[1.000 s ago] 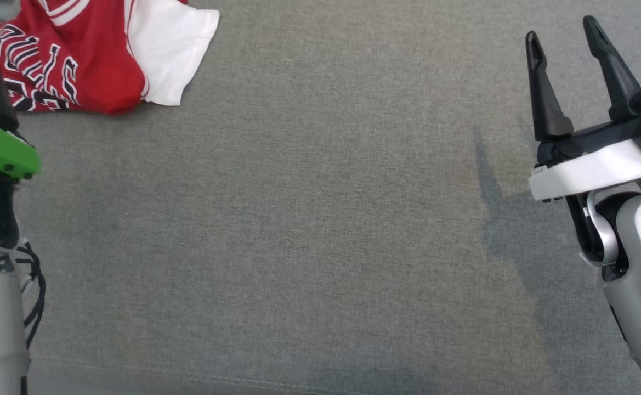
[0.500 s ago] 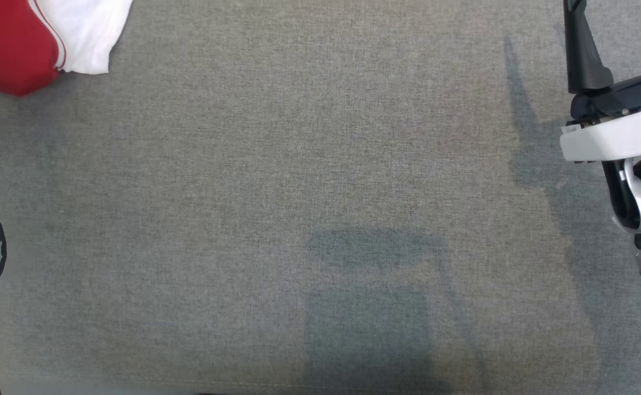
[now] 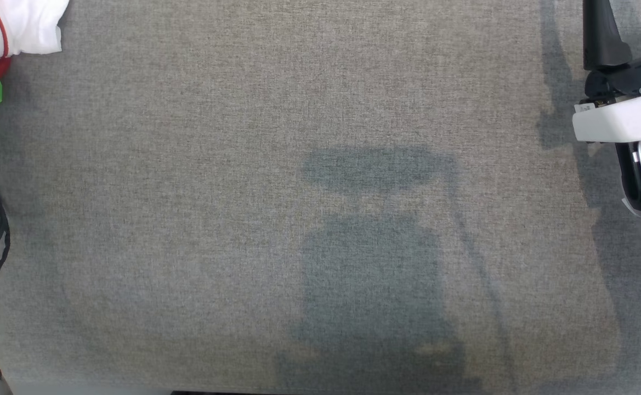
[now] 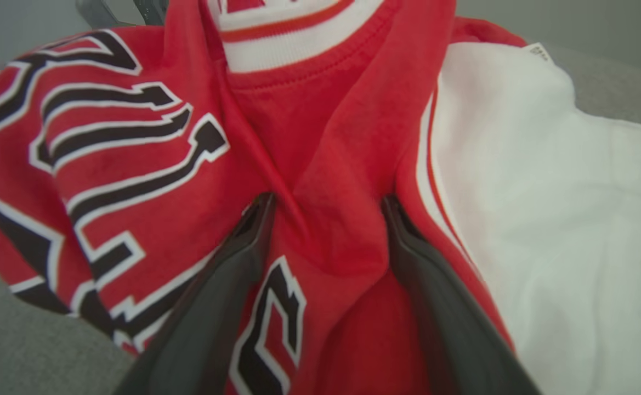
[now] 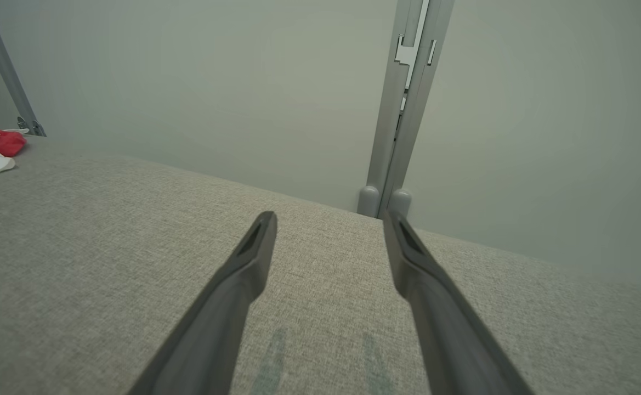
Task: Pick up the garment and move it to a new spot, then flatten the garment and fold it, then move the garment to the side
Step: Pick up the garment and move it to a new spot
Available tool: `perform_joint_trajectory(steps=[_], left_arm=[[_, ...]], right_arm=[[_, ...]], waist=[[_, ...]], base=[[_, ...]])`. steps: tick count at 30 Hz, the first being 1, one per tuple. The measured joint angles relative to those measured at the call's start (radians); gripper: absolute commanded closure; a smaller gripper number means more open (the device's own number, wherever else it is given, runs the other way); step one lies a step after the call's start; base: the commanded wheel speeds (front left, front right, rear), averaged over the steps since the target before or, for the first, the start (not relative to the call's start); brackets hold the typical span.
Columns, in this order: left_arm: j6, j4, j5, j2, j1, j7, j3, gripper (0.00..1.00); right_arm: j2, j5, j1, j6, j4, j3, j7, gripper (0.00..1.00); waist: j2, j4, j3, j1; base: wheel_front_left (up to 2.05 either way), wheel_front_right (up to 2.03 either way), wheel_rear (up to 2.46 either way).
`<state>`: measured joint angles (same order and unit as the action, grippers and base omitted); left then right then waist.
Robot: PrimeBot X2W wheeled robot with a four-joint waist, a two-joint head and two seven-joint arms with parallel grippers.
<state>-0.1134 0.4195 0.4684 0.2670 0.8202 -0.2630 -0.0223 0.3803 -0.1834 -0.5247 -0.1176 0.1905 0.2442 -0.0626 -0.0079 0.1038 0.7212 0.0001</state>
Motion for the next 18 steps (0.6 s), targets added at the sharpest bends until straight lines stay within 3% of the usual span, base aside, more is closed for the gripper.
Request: perform_joint_trajectory(steps=[1,4,11,18], left_arm=[[0.0,0.004,-0.002,0.0,0.006,0.006,0.001,0.0],[0.008,0.024,-0.009,0.0,0.02,0.044,0.001,1.0],[0.046,0.057,-0.016,-0.003,0.027,0.127,0.024,1.0],[0.114,0.052,-0.049,0.003,0.074,0.251,0.04,1.0]], right_arm=[[0.0,0.0,-0.002,0.0,-0.001,0.0,-0.003,0.0],[-0.003,0.0,-0.004,0.0,-0.013,0.004,-0.014,0.0],[-0.022,-0.001,-0.004,0.0,-0.06,0.015,-0.05,0.0],[-0.052,-0.011,0.003,0.0,-0.134,0.02,-0.106,0.0]], waist=[[0.0,0.001,0.002,0.0],[0.0,0.002,0.002,0.0],[0.0,0.001,-0.028,0.0],[0.0,-0.007,-0.097,0.0]], base=[[0.0,0.0,0.0],[0.0,0.0,0.0],[0.0,0.0,0.0],[0.0,0.0,0.0]])
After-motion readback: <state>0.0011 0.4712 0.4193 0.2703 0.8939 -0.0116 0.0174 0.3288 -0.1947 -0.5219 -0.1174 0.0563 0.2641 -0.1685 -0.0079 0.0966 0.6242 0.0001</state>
